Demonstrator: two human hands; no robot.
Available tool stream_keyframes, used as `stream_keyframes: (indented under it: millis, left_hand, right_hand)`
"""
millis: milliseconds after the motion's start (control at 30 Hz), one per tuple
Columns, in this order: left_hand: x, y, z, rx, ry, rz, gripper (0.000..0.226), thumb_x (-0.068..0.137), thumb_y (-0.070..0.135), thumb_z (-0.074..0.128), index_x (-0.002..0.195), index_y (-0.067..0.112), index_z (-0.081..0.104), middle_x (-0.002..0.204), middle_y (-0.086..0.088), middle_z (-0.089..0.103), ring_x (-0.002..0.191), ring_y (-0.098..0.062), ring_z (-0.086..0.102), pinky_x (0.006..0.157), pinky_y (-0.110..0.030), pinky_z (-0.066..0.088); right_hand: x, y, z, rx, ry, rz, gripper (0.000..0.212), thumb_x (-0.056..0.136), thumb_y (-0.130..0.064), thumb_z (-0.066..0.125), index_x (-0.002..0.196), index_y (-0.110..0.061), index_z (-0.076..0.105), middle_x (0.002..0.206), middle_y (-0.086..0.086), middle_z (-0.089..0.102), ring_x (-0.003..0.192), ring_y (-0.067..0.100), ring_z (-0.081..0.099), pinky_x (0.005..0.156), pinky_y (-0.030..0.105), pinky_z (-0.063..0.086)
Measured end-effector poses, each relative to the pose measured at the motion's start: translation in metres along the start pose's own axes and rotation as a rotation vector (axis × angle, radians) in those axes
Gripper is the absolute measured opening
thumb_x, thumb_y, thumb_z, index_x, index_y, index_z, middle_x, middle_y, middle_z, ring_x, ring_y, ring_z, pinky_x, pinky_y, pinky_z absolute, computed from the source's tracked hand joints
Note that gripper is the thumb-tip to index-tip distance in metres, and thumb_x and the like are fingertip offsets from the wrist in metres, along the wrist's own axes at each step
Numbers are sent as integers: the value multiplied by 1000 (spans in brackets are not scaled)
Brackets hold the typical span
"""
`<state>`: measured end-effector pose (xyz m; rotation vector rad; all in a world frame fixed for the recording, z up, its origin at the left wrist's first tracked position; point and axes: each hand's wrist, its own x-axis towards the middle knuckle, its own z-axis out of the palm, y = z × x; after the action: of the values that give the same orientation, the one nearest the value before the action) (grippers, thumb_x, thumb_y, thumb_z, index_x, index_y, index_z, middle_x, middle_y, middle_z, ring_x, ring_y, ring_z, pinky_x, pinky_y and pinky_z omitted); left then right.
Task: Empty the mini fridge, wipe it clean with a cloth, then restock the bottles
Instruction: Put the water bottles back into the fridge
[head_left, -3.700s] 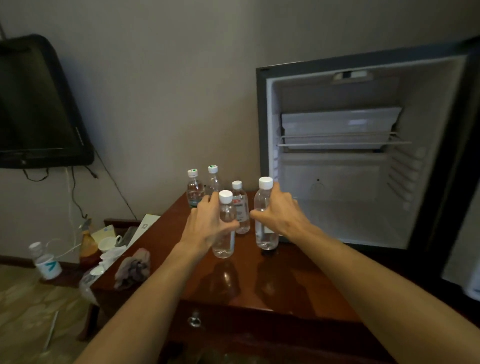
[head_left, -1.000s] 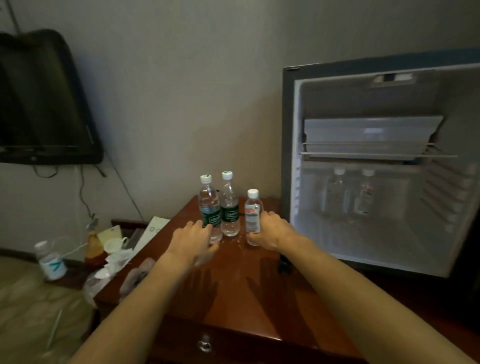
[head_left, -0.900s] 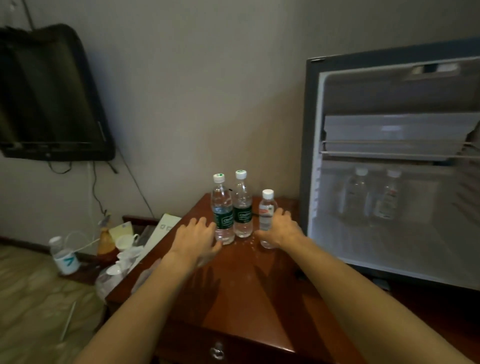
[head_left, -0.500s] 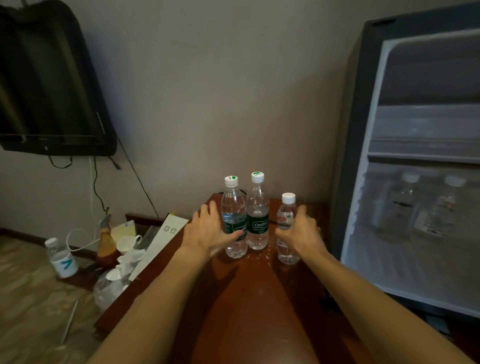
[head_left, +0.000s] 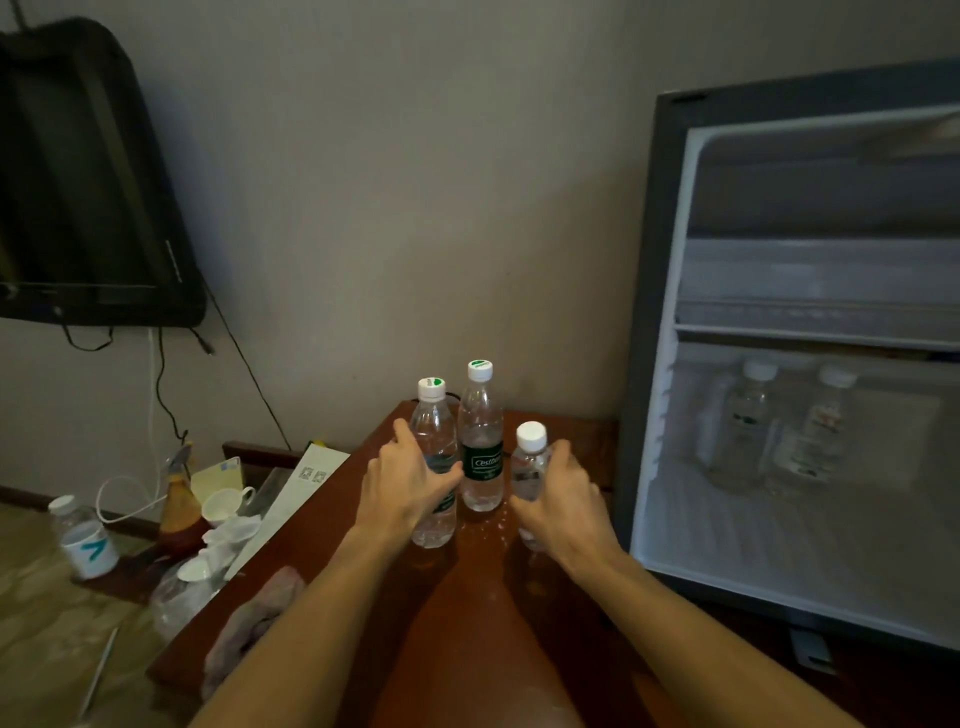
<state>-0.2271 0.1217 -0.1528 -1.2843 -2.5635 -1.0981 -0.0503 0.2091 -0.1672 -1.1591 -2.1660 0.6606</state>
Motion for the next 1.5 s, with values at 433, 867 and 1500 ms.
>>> stream_keyframes:
  millis: [433,867,1500]
  left_hand:
    - [-95,44,-49,251,-58,260,68,65,72,69,103,27,35,91,3,65,76,-16,67,69,-38,62]
    - [-152,237,24,126,-143,612,80,69,73,67,117,15,43,87,0,65,78,-23,67,69,-41,59]
    - [-72,322,172,-348,-180,471,89,73,50,85,137,13,35,116,-8,68,98,-26,70,75,-35,58]
  right_hand:
    - [-99,0,-90,-61,-40,-33,69,72,-45,76,124,-21,38,106,1,63,93,21,65,82,41,59]
    - [-93,143,-253,-172,227,316,43,70,-42,82,99,-20,59,89,-1,67,72,14,67,64,37,61]
    - [11,219,-262,-118,426,348,79,78,-37,80,136,-4,39,129,18,59,113,34,60,87,38,53]
